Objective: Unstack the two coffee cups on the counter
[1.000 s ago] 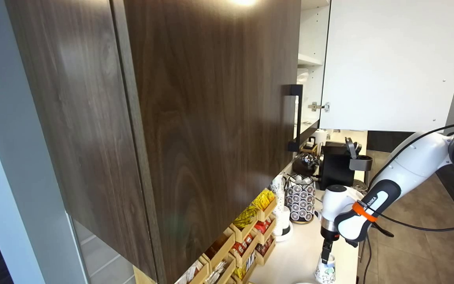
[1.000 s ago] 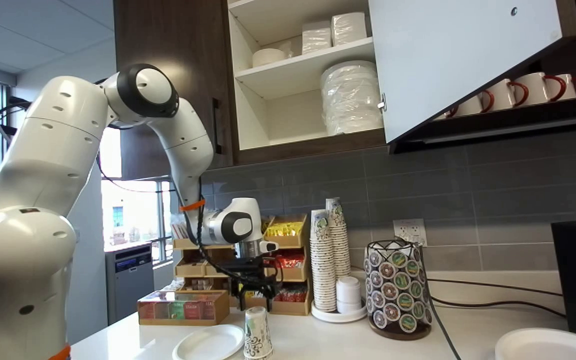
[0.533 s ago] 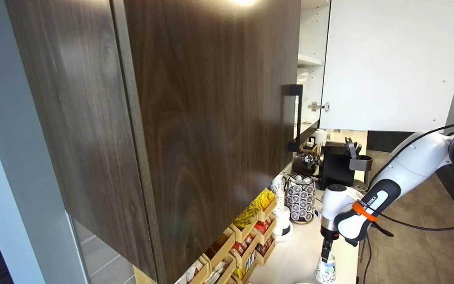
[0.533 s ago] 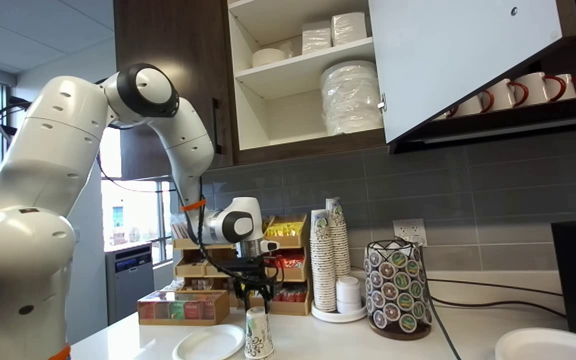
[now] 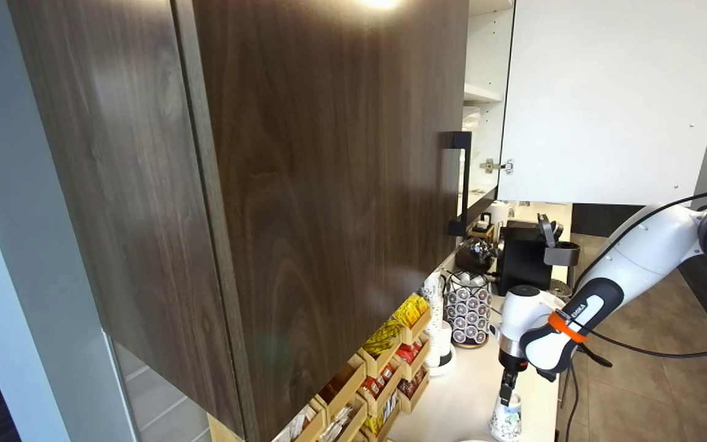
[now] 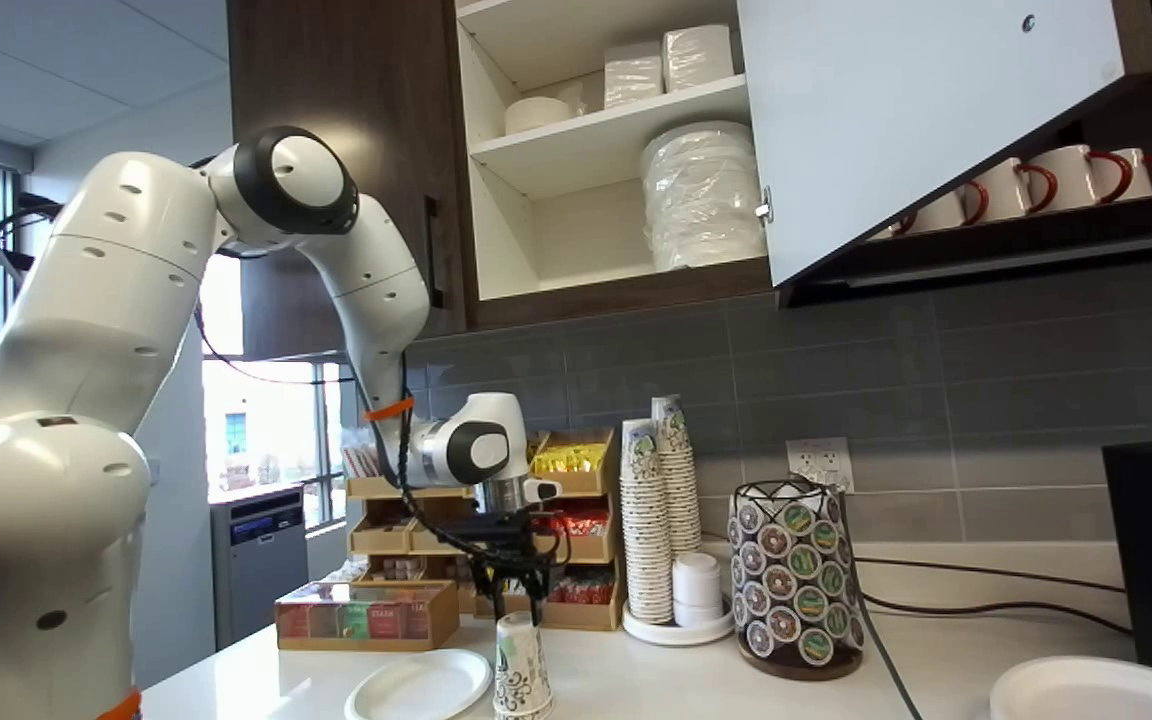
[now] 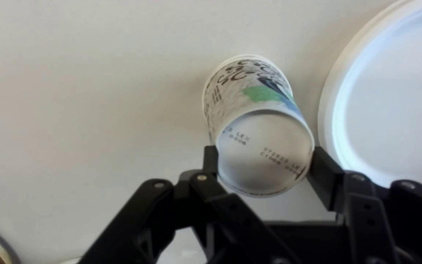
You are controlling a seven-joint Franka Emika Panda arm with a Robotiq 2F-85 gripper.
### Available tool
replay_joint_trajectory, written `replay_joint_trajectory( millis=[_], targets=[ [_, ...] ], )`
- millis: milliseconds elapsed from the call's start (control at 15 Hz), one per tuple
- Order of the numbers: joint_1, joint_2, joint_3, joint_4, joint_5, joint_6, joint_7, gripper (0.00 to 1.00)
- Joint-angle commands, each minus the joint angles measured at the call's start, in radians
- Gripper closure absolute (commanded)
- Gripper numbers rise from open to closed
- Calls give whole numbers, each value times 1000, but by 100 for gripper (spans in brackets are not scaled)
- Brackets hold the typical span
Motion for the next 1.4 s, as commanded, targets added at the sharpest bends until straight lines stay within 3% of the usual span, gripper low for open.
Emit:
replay_joint_trajectory(
  millis=[0, 533, 600, 667, 800, 867, 933, 1067, 1133, 1200, 1267, 1333],
  targets=[
    [-8, -11, 4, 10, -31, -32, 29, 62],
    [15, -59, -27, 16, -128, -91, 103, 62],
    [-22, -63, 22, 11, -38, -80, 32, 62],
    [22, -72, -39, 17, -171, -119, 142, 62],
    [-28, -80, 38, 8, -24, -93, 25, 62],
    [29, -89, -45, 18, -210, -133, 186, 62],
    [-11, -90, 13, 9, -85, -100, 91, 62],
    [14, -98, -24, 13, -186, -120, 181, 62],
    [-10, -95, 8, 11, -113, -111, 112, 62],
    [24, -100, -45, 18, -253, -139, 227, 62],
    [-29, -97, 34, 0, -56, -71, 66, 62],
    [-5, -100, 1, 9, -145, -107, 144, 62]
  ],
)
